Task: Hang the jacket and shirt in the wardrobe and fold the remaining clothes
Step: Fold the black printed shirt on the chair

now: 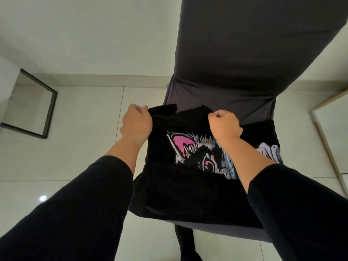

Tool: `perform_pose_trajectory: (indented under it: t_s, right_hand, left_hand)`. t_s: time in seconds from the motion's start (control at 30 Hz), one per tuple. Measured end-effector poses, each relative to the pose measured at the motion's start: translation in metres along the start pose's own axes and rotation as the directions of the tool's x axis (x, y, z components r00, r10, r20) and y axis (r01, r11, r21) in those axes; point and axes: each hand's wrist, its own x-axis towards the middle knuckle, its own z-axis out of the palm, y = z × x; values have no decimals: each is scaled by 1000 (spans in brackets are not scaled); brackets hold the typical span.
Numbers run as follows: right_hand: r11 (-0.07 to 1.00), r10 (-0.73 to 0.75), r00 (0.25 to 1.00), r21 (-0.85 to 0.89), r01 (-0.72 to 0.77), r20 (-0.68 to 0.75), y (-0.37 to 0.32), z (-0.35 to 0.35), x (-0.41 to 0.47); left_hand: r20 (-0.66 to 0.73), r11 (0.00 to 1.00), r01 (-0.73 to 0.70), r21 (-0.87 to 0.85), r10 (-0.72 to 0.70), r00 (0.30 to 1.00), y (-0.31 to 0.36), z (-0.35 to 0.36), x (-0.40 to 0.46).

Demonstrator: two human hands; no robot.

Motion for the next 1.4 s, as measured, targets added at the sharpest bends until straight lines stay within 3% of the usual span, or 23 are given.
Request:
perform_pose_trajectory:
  t_s: [0.2, 0.33, 0.43, 0.5, 0.6, 0.7, 0.87, 0.97, 1.13, 1.23, 1.3, 1.4]
  right_hand:
    - [997, -17, 1000, -70, 18, 12, 27, -6, -54]
    - [991, -76, 992, -121, 64, -99, 47, -3, -80]
    - [980, -80, 997, -183, 75, -17, 67, 1, -95]
    - [966, -106, 994, -235, 108, 24, 78, 5, -102]
    - [965, -115, 993, -233, 116, 18, 77, 9, -105]
    - [953, -156, 988, -260, 155, 15, 71, 9, -104]
    - [939, -103, 969, -300, 169, 225, 70, 5, -101]
    - [923, -141, 962, -320, 213, 234, 68, 5, -100]
    - [778, -362, 920, -494, 388, 153, 61, 14, -96]
    - [746, -475, 864, -445, 496, 166, 50, 29, -89]
    - [730, -523, 834, -413, 545, 176, 44, 43, -83]
    - [720, -537, 824, -411, 560, 182, 37, 59, -72]
  left_hand:
    - [209, 995, 50, 83, -66, 976, -26, -15, -54]
    - [90, 973, -32, 227, 12, 996, -48, -16, -93]
    - [67, 941, -96, 325, 79, 995, -71, -12, -121]
    - [89, 932, -68, 357, 38, 995, -84, -8, -129]
    - [107, 924, -44, 379, 4, 994, -89, -5, -133]
    - [33, 891, -50, 452, 39, 999, -86, -6, -132]
    - [93, 819, -3, 574, -62, 994, -85, -5, -135]
    - [79, 860, 47, 508, -101, 992, -80, 0, -130]
    - [23, 924, 257, 283, -275, 961, -76, 7, -102]
    - [173, 901, 433, 17, -430, 886, -79, 12, -72]
    - [346, 810, 550, -204, -466, 814, -79, 13, -60]
    - [451, 767, 582, -271, -433, 780, -88, 16, -47]
